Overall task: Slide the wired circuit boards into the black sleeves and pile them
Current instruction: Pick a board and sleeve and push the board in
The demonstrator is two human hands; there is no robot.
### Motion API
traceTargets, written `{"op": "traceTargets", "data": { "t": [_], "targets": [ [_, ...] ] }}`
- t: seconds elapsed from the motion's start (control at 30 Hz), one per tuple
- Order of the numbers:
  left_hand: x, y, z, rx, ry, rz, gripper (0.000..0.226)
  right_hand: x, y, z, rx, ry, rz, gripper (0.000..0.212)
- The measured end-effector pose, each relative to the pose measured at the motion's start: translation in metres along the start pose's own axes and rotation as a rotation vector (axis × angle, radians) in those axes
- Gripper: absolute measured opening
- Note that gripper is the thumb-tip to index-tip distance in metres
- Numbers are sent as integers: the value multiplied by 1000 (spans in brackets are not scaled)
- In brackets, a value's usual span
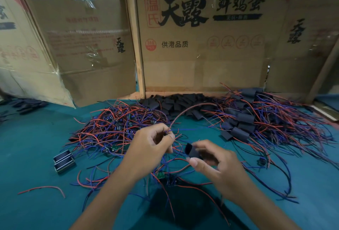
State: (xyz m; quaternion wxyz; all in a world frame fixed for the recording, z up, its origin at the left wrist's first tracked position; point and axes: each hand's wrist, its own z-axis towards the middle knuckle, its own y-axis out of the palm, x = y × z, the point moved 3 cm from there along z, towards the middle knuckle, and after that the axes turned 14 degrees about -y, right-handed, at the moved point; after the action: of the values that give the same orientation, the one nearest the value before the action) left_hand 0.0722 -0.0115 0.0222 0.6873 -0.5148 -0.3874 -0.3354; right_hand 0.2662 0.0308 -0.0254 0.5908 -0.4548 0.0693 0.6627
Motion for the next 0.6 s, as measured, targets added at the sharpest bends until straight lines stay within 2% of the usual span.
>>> {"op": "traceTargets", "data": {
  "t": [0.1,0.17,0.3,0.37,0.43,0.5,0.6],
  "targets": [
    [3,7,-3,-60,22,73,26,-8,11,2,69,-7,398,37],
    [3,12,-4,-105,24,121,18,-12,13,4,157,-12,512,37],
    [-2,20,-5,-162,61,396,20,-9,7,7,371,101,610,41],
    [-4,21,-4,-183,56,475,23,-6,2,8,435,142,676,35],
    [-5,21,-4,-207,59,533,20,-3,-1,9,465,174,698,39],
    [-5,25,-4,-245,54,506,11,-2,1,9,468,219,701,39],
    [-4,34,-8,-261,65,404,23,-2,7,8,472,236,675,32]
  ]
}}
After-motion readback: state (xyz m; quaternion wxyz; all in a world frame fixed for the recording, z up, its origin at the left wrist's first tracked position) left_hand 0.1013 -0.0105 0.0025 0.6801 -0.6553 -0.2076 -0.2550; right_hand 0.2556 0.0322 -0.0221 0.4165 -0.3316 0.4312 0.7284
